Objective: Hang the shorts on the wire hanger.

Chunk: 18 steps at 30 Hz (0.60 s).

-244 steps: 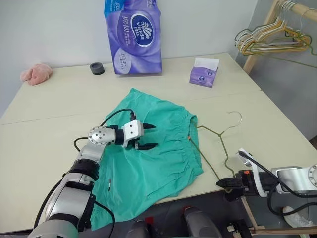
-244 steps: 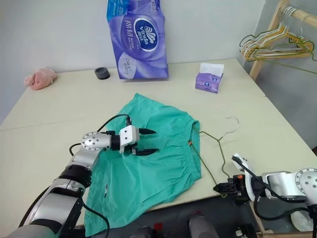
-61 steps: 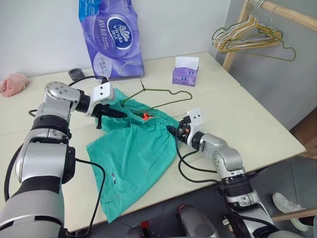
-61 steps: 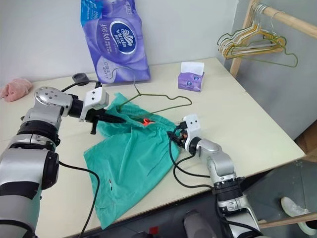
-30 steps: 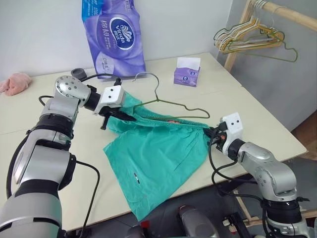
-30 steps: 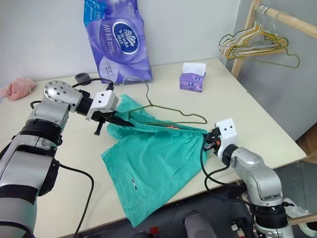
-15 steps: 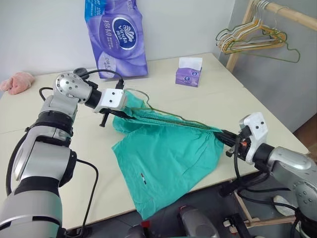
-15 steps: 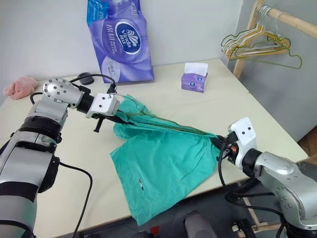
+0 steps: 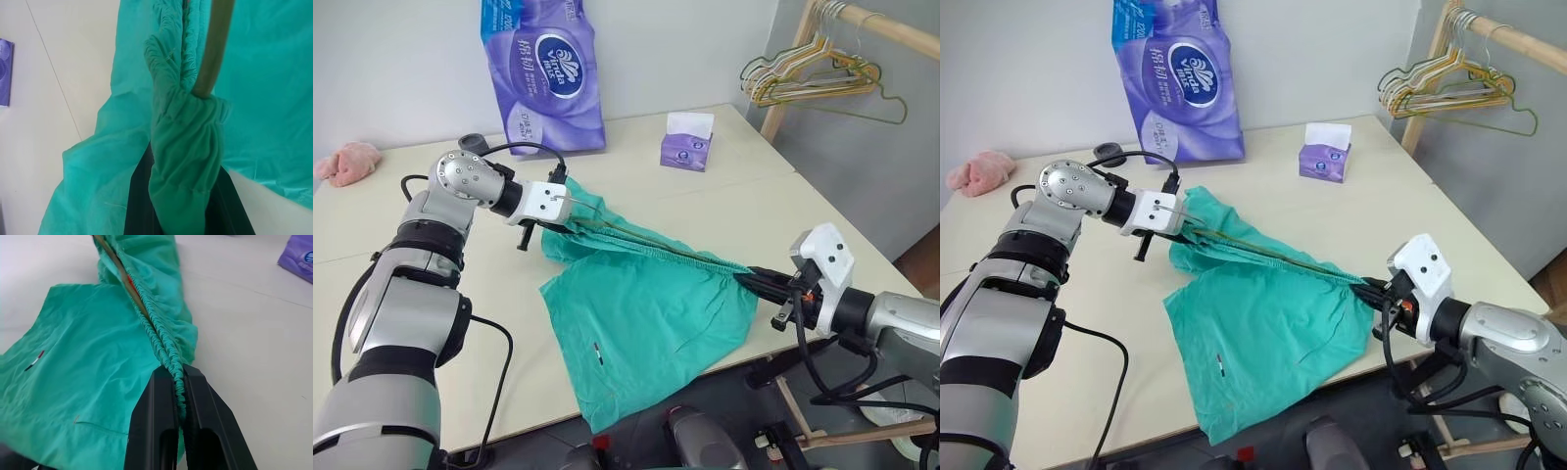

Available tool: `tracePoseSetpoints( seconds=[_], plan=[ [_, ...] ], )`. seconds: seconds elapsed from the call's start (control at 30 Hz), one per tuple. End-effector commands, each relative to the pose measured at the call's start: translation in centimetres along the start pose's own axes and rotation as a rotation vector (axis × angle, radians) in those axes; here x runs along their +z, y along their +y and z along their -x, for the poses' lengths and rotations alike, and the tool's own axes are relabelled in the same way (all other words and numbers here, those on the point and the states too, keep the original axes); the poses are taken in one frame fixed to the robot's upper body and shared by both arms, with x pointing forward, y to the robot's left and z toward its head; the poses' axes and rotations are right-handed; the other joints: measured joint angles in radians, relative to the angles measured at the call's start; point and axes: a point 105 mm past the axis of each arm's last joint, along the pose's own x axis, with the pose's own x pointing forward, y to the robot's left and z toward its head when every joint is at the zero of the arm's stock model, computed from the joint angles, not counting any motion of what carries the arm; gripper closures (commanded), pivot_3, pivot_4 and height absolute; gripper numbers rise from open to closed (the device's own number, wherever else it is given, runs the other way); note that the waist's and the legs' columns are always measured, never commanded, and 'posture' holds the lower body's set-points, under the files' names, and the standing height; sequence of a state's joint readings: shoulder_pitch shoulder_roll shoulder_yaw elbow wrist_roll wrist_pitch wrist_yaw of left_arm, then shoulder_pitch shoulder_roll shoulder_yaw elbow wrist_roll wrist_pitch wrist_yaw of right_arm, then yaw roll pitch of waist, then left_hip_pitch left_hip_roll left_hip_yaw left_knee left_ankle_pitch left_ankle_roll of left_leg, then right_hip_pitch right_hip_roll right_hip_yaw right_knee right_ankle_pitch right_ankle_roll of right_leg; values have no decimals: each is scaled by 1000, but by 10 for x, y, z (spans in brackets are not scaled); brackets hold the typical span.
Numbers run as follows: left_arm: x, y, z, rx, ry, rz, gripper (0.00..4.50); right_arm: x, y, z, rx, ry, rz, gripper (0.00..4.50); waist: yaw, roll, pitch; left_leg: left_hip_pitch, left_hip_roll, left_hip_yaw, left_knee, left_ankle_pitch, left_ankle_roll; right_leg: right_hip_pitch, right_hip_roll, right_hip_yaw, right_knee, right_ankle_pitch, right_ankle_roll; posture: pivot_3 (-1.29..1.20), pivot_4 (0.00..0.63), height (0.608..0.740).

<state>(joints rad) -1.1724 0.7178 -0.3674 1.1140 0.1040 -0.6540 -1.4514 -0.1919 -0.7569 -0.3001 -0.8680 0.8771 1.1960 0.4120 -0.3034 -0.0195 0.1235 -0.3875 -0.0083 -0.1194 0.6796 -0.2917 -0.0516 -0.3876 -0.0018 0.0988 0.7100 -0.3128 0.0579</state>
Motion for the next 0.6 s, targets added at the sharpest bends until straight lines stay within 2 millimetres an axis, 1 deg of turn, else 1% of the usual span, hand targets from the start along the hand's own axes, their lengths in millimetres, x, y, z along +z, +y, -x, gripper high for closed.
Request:
tracePoseSetpoints(
  seconds=[0.03, 0.17, 0.3, 0.47, 0.6],
  plan=[
    [-30, -10, 22, 11, 142, 79, 4500, 19, -26, 7, -151, -15, 65, 4455, -1, 0, 0, 0, 0, 0, 0, 0, 0, 0, 0, 0, 0, 0, 0, -321, 102, 740],
    [-24, -7, 14, 10, 116, 74, 4500, 35, -26, -14, -138, -21, 108, 4455, -4, 0, 0, 0, 0, 0, 0, 0, 0, 0, 0, 0, 0, 0, 0, -325, 100, 740],
    [-15, -9, -3, -13, 51, 68, 4500, 44, -28, -42, -122, -12, 143, 4455, -6, 0, 0, 0, 0, 0, 0, 0, 0, 0, 0, 0, 0, 0, -1, -329, 95, 740],
    [-11, -17, -18, -36, 10, 64, 4500, 53, -29, -62, -115, -7, 226, 4455, -8, 1, 1, -3, 0, -1, 0, 0, 0, -2, -1, -1, -1, 0, -1, -330, 92, 740],
    [-7, -21, -25, -40, -17, 67, 4500, 52, -31, -72, -114, 18, 301, 4455, -9, 1, 1, -3, 0, -2, 0, 0, 0, -2, -2, -1, -1, 0, -1, -333, 91, 740]
  ],
)
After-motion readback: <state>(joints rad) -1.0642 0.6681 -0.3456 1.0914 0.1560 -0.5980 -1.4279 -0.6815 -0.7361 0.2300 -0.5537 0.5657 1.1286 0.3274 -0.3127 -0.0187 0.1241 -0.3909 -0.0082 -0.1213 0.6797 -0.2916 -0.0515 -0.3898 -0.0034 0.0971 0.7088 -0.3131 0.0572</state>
